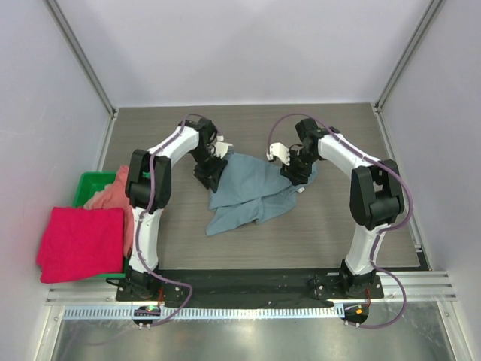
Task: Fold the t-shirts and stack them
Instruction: Flatten the tshirt out
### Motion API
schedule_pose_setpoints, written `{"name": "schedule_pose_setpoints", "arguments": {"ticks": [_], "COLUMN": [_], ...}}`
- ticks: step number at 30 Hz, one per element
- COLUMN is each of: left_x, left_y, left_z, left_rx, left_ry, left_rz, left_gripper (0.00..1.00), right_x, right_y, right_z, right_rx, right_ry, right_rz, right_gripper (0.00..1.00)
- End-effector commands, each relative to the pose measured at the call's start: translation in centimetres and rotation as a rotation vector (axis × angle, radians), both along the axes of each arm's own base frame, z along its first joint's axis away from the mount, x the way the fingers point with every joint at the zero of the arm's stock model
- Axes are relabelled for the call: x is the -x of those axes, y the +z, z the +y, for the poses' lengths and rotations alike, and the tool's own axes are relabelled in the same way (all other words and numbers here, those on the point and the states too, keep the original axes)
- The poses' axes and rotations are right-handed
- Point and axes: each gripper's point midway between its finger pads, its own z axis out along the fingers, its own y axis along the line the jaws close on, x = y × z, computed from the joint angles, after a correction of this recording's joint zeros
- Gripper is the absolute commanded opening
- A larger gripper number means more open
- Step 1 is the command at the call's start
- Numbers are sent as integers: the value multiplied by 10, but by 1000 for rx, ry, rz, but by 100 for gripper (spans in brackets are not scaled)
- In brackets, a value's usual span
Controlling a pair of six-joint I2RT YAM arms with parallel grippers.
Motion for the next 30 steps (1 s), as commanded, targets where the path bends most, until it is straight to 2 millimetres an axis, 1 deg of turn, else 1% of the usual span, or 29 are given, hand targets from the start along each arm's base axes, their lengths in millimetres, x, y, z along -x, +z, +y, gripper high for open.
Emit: {"name": "schedule_pose_setpoints", "arguments": {"ticks": [1, 2, 4, 5, 6, 7, 9, 10, 11, 12, 13, 14, 15, 16, 17, 18, 19, 20, 21, 22, 23, 24, 25, 26, 27, 28, 29, 30], "left_x": [1, 1, -2, -2, -3, -5, -9, -11, -13, -15, -17, -17, -22, -26, -28, -37, -42, -46, -54, -57, -59, -61, -62, -63, -61, -56, -52, -48], "left_y": [6, 5, 5, 4, 5, 6, 12, 14, 18, 20, 23, 28, 39, 46, 54, 77, 88, 102, 121, 143, 156, 168, 195, 207, 220, 240, 249, 257], "left_z": [-5, -6, -8, -8, -8, -9, -9, -8, -8, -6, -6, -5, -5, -4, -4, -4, -2, -1, -2, 1, 3, 5, 7, 10, 12, 15, 18, 20], "left_rx": [28, 27, 31, 28, 30, 32, 31, 29, 27, 19, 18, 15, 23, 17, 18, 32, 24, 27, 35, 33, 31, 31, 44, 35, 39, 51, 54, 57], "left_ry": [6, 6, 9, 10, 13, 14, 8, 8, 4, 3, -2, -5, -14, -16, -18, -24, -24, -23, -29, -28, -27, -23, -22, -12, -7, 3, 9, 12], "left_rz": [29, 31, 27, 33, 29, 22, 1, -9, -27, -40, -51, -60, -99, -123, -145, -217, -257, -301, -363, -426, -465, -503, -580, -616, -650, -699, -722, -741], "left_gripper": [42, 32, 21, 4, 0, 0, 0, 0, 0, 0, 0, 0, 0, 0, 0, 0, 0, 0, 0, 0, 0, 0, 0, 0, 0, 0, 0, 0], "right_x": [2, 1, -3, -2, -5, -15, -17, -20, -23, -27, -35, -38, -43, -51, -57, -65, -69, -75, -77, -78, -82, -80, -79, -78, -74, -66, -61, -55], "right_y": [-10, -11, -17, -19, -22, -20, -21, -19, -20, -17, -13, -5, 2, 12, 32, 45, 61, 81, 106, 122, 147, 175, 191, 216, 231, 254, 270, 277], "right_z": [-9, -10, -14, -14, -16, -17, -18, -18, -19, -18, -17, -17, -17, -16, -16, -15, -15, -14, -13, -12, -9, -9, -8, -6, -4, -4, -3, -3], "right_rx": [49, 51, 69, 71, 76, 73, 71, 71, 70, 64, 49, 44, 36, 21, 11, -5, -20, -45, -73, -95, -135, -168, -190, -227, -245, -268, -284, -283], "right_ry": [43, 38, 31, 31, 7, -10, -11, -23, -43, -61, -91, -102, -122, -138, -157, -176, -194, -227, -243, -261, -287, -303, -316, -341, -347, -349, -349, -346], "right_rz": [3, 2, 5, 7, 4, -38, -49, -66, -77, -102, -135, -166, -194, -231, -284, -329, -365, -403, -456, -483, -525, -575, -602, -640, -667, -707, -736, -742], "right_gripper": [57, 57, 57, 57, 56, 54, 53, 48, 42, 35, 26, 19, 13, 6, 4, 2, 1, 1, 1, 1, 1, 1, 1, 1, 1, 1, 1, 1]}}
